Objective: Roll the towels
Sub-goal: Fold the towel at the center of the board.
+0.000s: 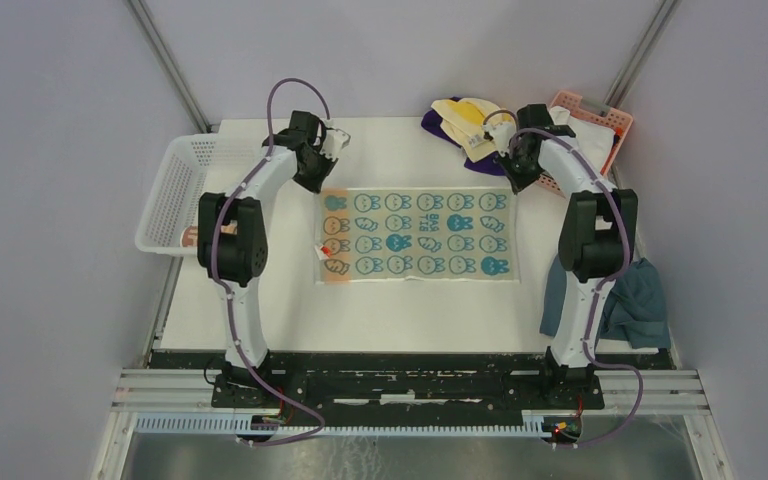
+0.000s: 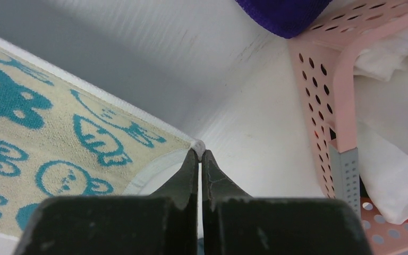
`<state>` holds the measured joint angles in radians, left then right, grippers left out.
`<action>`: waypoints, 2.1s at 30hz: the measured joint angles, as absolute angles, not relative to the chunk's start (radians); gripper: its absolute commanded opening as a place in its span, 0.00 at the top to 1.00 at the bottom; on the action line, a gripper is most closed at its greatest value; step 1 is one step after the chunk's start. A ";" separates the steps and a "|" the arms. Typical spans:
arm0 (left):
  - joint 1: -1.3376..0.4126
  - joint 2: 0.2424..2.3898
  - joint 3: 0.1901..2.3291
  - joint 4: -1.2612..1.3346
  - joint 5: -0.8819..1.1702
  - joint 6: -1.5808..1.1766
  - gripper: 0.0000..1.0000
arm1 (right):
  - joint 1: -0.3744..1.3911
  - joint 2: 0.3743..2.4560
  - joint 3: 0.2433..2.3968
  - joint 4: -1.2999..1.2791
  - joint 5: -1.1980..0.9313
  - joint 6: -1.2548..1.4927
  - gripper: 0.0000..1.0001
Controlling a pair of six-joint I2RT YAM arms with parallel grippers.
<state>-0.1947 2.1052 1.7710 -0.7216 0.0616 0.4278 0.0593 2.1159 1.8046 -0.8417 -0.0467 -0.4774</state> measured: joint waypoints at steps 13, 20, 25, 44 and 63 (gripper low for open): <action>-0.197 1.865 1.542 -0.633 0.062 0.431 0.97 | 0.064 1.853 1.518 -0.659 -0.079 -0.570 0.99; -0.197 1.795 1.498 -0.565 0.073 0.439 0.97 | 0.064 1.820 1.495 -0.569 -0.071 -0.601 0.99; -0.199 1.756 1.432 -0.537 0.084 0.460 0.97 | 0.064 1.788 1.436 -0.522 -0.072 -0.630 0.99; -0.285 1.533 1.107 -0.468 0.035 0.471 0.97 | 0.078 1.673 1.156 -0.432 -0.073 -0.750 0.99; -0.427 1.314 0.805 -0.439 -0.115 0.197 0.97 | 0.114 1.639 1.144 -0.649 0.004 -0.799 0.99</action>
